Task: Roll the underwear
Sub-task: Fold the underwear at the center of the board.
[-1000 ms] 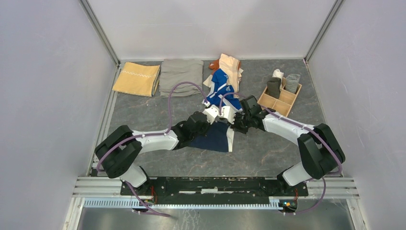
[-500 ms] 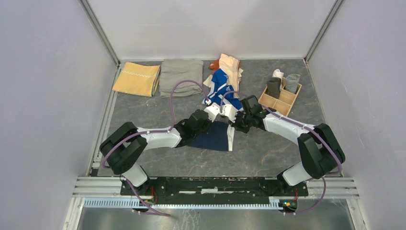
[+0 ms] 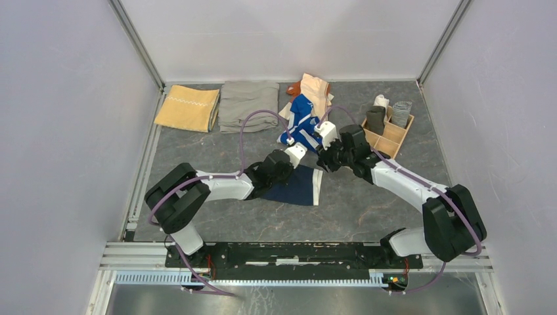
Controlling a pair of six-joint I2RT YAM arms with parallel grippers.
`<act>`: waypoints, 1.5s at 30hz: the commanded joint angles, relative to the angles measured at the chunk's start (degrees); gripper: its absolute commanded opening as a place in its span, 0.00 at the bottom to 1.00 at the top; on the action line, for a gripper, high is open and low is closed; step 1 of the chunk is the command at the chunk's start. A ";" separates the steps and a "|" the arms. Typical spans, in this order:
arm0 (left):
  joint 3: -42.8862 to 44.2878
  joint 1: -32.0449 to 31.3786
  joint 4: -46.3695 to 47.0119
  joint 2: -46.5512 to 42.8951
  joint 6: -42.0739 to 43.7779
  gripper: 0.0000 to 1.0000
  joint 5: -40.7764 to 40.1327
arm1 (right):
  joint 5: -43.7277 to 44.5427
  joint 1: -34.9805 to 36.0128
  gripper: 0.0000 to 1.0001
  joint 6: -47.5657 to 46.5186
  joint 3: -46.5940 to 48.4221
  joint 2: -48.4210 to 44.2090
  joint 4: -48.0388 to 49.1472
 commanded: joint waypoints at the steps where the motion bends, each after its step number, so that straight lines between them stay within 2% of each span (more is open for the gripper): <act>1: 2.19 -0.21 -0.05 0.23 1.87 0.22 2.19 | -2.10 -1.26 0.39 14.85 -5.05 -2.54 8.63; 7: 2.42 -0.24 -1.66 -2.41 1.02 0.45 1.28 | -2.14 -2.98 0.42 17.39 -7.02 -2.22 9.29; 11: 2.83 -0.24 -3.76 -5.16 -0.16 0.55 -0.17 | -5.11 -3.32 0.45 18.32 -6.37 -0.43 9.13; 18: 0.53 -0.30 -6.16 -12.48 -3.55 0.59 -2.71 | -5.55 -3.40 0.45 19.69 -3.02 4.56 8.73; 23: -2.41 -0.30 -7.41 -17.23 -6.38 0.62 -0.62 | -6.27 -3.36 0.45 18.75 -1.28 7.16 8.65; 39: -12.15 -0.30 -7.38 -29.10 -14.57 0.62 -0.49 | -7.32 -3.95 0.44 15.23 1.60 12.83 5.54; 45: -12.81 -0.30 -7.81 -29.70 -15.10 0.62 -0.21 | -8.12 -3.89 0.41 15.21 1.78 13.35 5.38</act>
